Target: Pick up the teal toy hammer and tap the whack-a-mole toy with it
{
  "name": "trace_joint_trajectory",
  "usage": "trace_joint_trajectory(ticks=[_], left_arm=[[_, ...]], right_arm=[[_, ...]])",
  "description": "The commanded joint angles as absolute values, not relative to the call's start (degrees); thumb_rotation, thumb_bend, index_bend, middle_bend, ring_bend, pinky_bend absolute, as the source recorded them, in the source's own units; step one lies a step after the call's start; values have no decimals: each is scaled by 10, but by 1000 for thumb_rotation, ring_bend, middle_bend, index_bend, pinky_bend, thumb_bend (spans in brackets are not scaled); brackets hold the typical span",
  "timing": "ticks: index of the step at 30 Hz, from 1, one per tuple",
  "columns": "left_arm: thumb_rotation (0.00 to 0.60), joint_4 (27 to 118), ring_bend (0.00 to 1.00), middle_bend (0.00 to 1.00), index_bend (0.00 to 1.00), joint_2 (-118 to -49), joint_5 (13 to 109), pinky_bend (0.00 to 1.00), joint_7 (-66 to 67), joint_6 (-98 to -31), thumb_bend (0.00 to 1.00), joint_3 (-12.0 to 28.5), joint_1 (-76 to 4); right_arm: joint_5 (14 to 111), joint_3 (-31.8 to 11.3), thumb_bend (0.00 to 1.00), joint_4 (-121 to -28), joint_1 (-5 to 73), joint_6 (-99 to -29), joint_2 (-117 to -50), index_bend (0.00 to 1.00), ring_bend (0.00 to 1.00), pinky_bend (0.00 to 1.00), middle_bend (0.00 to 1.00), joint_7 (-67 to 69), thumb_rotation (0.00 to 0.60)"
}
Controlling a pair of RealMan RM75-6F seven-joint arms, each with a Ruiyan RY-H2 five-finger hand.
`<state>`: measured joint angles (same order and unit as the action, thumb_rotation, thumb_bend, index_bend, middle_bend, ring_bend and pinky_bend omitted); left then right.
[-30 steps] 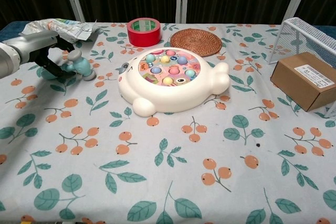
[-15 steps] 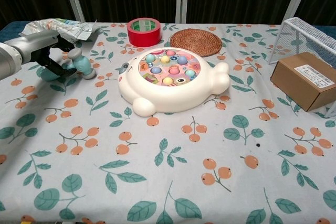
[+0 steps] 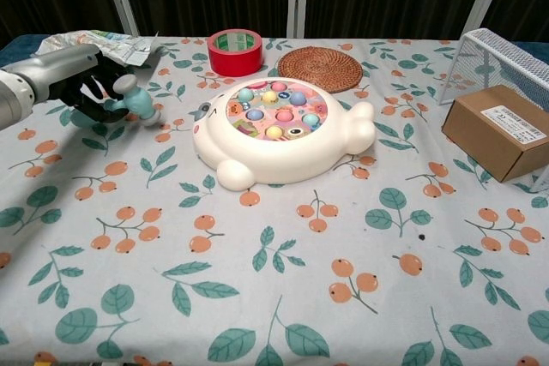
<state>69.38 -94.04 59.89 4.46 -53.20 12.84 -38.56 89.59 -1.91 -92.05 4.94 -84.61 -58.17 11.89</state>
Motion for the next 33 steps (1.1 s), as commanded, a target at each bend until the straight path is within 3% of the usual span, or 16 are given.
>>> trace_joint_trajectory(ticks=[1,9,21,33], left_arm=[[600,703,342,471,572,-921,638,339,16,-535,449,125,-388],[600,699,438,552,612,-905,715,502,-47,-536,451,120,-405],[600,730,441,562,616,-882,765,490,-41,-504,453,126,-461],[600,745,441,566,641,-885,666,489,51,-408,459,160,-538]], right_arm=[[896,-19,176,-921,49,-846,-582,13,0,0,82,119,600],[899,-17,177,-923,44,-854,-582,13,0,0,83,116,600],[905,-13,177,-938,33,-870,-576,13,0,0,83,100,600],[903,-11,177,-941,24,-877,-576,13,0,0,83,97,600]])
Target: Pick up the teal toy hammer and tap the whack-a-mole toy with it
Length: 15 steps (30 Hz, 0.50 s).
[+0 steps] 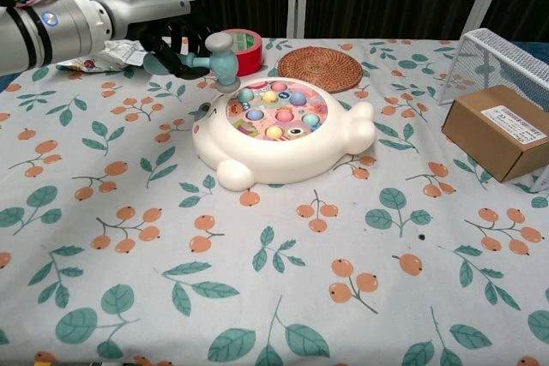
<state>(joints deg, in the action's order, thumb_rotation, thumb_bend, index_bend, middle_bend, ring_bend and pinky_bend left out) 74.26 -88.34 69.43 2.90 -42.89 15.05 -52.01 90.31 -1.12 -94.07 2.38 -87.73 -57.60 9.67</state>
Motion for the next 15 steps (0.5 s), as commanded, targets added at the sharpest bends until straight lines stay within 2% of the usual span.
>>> trace_joint_trajectory(ticks=[1,7,15], left_arm=[[600,743,441,566,642,-887,656,489,62,-403,459,161,-545],[600,739,441,566,642,-895,604,489,95,-386,462,165,-570],[600,724,441,566,642,-908,558,489,146,-378,470,146,-592]], right_arm=[[903,-12,177,-940,24,-877,-576,13,0,0,83,97,600],[899,-13,177,-936,22,-876,-576,13,0,0,83,102,600],[895,-13,176,-928,20,-875,-578,13,0,0,83,112,600]])
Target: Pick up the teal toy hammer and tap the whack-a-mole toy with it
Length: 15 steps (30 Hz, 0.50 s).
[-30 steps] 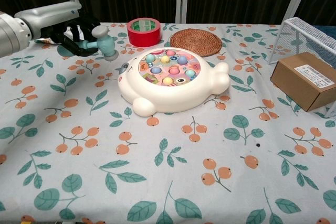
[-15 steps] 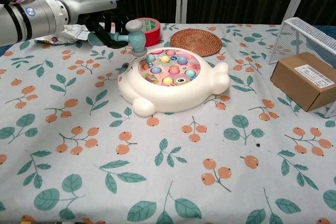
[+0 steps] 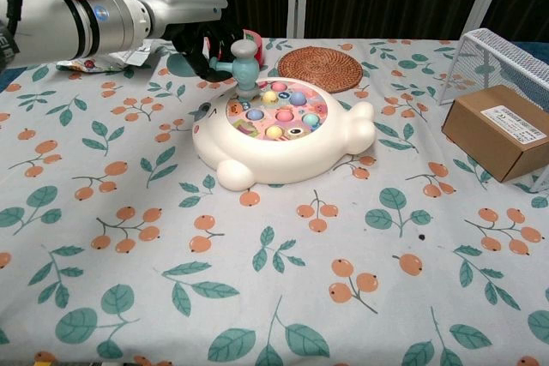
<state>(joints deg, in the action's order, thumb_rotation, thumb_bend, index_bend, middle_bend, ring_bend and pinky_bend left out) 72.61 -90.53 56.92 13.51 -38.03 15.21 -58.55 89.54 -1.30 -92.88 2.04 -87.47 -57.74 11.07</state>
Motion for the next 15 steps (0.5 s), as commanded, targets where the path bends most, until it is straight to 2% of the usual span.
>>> trace_joint_trajectory(ticks=[1,9,15], left_arm=[[600,726,441,566,642,-907,553,489,149,-380,469,146,-593],[600,771,441,567,644,-875,539,489,156,-397,469,152,-597],[600,768,441,566,645,-882,511,489,165,-382,469,146,-615]], right_arm=[[895,-13,177,-927,20,-875,-578,13,0,0,83,113,600],[898,-14,177,-923,20,-876,-579,13,0,0,83,117,600],[895,-15,176,-919,20,-873,-580,13,0,0,83,121,600]])
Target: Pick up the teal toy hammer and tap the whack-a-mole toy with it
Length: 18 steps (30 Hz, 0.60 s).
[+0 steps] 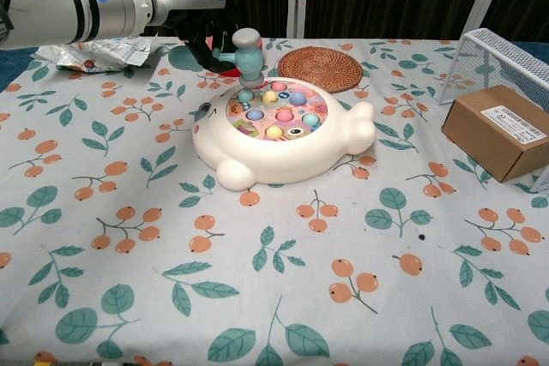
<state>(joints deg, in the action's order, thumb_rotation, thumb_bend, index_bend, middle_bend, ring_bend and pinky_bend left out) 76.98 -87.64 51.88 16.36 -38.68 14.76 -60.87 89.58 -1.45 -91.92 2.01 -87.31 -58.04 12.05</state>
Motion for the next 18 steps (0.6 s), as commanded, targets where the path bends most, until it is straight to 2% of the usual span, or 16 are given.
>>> trace_joint_trajectory(ticks=[1,18], left_arm=[[600,768,441,566,645,-885,507,489,164,-380,469,147,-619],[600,734,441,565,645,-921,465,489,202,-379,472,129,-665]], right_arm=[[894,-15,177,-918,20,-872,-580,13,0,0,83,121,600],[887,-17,177,-911,19,-866,-580,13,0,0,83,131,600]])
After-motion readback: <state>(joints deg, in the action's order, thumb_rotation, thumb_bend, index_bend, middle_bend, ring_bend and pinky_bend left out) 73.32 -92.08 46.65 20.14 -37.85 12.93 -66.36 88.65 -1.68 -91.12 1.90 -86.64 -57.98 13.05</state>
